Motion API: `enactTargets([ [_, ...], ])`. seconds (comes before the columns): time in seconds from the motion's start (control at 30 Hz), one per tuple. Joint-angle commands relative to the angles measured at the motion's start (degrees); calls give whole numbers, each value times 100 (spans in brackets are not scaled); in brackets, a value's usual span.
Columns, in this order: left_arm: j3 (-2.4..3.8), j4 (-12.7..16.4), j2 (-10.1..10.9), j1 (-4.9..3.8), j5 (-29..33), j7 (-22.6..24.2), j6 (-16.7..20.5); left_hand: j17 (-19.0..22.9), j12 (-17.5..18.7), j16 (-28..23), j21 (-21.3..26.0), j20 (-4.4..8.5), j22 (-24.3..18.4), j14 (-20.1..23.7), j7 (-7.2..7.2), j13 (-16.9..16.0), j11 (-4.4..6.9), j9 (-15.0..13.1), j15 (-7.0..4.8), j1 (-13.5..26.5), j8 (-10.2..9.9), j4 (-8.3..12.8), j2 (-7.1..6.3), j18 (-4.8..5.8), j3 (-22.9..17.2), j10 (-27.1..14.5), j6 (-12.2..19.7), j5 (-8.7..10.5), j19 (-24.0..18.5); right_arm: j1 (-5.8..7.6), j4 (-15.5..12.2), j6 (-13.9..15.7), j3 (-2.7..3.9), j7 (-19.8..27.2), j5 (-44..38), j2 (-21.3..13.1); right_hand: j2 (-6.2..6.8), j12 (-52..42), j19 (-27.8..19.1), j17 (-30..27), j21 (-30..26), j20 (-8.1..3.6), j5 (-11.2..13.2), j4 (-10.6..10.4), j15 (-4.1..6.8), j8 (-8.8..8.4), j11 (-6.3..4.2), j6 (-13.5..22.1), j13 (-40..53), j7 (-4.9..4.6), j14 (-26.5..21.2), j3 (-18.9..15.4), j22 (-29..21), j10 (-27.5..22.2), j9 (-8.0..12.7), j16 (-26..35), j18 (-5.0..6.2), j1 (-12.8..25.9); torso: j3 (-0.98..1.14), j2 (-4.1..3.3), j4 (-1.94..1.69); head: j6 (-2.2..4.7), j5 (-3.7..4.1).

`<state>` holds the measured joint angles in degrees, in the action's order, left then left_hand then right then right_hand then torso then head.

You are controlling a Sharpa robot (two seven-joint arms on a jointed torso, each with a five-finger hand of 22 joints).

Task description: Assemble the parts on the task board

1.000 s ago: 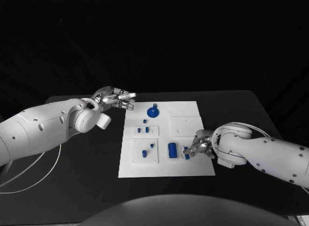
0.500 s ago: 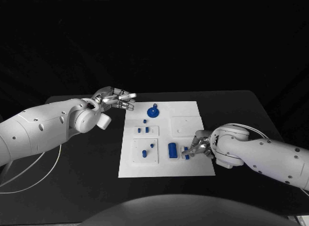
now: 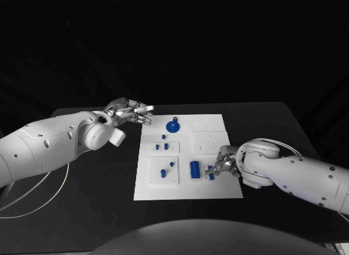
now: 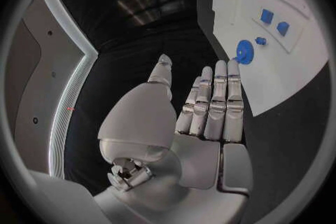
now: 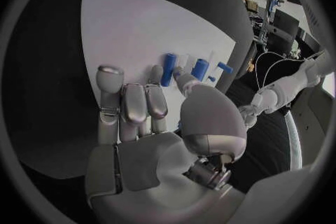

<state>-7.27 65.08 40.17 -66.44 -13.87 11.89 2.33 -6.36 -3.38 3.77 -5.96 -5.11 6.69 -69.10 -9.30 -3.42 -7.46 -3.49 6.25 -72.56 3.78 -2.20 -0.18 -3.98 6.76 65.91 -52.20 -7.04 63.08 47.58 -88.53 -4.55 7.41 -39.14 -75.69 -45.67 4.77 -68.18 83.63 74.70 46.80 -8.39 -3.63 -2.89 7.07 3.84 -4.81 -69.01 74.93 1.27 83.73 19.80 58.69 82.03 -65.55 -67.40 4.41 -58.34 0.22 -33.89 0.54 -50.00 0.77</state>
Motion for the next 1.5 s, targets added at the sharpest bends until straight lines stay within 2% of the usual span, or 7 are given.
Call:
enactTargets([
  [0.03,3,16,-4,-3,-18,4,-77,-4,-16,-8,-12,-19,-10,22,2,-9,11,5,-8,-1,-20,-22,44,43,14,-48,35,-31,-7,-36,75,-82,-28,-440,-254,-25,-61,28,112,-9,-35,2,-14,-9,11,-12,14,31,272,-4,90,50,21,34,5,18,0,29,1,0,4,0,-7],
  [0.07,3,15,-3,-3,-24,7,-69,-4,-16,-9,-12,-18,-11,21,2,-9,12,5,-9,-24,-21,-4,37,43,12,-44,31,-26,-7,-37,79,-102,-28,-440,-307,-32,124,29,124,-11,-69,-4,46,-145,13,-13,8,9,272,-6,90,321,58,35,10,21,-7,34,2,-1,4,0,-10],
  [0.3,3,13,4,-3,-33,-10,-33,-5,-15,-8,-14,-18,-11,16,2,-9,12,5,-10,-13,-21,-3,47,43,15,-44,22,-21,-4,-39,96,-213,-29,-425,-273,-86,238,54,127,-17,-128,-1,57,-217,10,-13,20,-3,259,-4,86,323,106,23,-2,34,-18,-20,2,-1,2,0,-10],
  [0.53,3,-4,7,-3,-35,-38,15,-5,-16,-9,-19,-15,-10,11,4,-9,15,4,-13,-21,-20,4,74,41,11,-38,15,-24,4,-43,111,-238,-29,-362,-138,-141,613,107,119,-8,-222,-27,84,-755,21,-9,27,-55,245,-19,79,266,160,2,-8,75,-63,-137,1,0,8,0,2],
  [1.0,3,-12,10,-3,-45,-60,0,-5,-16,-9,-19,-15,-10,11,4,-9,15,4,-13,-21,-20,4,74,41,11,-38,15,-24,4,-48,165,-190,-29,-318,-7,-194,608,125,155,19,-331,-24,84,-934,19,-9,29,-54,256,-20,87,219,257,3,-30,106,-62,-143,1,0,3,2,17],
  [1.23,3,-13,6,-3,-48,-63,-7,-4,-15,-11,-20,-14,-12,15,4,-9,14,4,-11,-18,-21,16,67,43,24,-40,14,-11,0,-48,154,-304,-29,-327,-181,-178,633,135,160,26,-359,-23,85,-791,19,-17,26,-36,257,-18,87,290,297,-2,-15,116,-67,-271,-2,3,3,3,23],
  [1.5,3,-13,2,-3,-49,-66,-8,-4,-15,-11,-20,-14,-13,14,4,-9,13,4,-11,-18,-21,16,67,43,24,-40,16,-11,0,-48,105,-394,-29,-352,-898,-144,693,153,179,33,-437,-6,80,-525,2,-16,46,7,255,-41,92,461,386,-14,295,145,-63,-267,-4,1,-1,0,25],
])
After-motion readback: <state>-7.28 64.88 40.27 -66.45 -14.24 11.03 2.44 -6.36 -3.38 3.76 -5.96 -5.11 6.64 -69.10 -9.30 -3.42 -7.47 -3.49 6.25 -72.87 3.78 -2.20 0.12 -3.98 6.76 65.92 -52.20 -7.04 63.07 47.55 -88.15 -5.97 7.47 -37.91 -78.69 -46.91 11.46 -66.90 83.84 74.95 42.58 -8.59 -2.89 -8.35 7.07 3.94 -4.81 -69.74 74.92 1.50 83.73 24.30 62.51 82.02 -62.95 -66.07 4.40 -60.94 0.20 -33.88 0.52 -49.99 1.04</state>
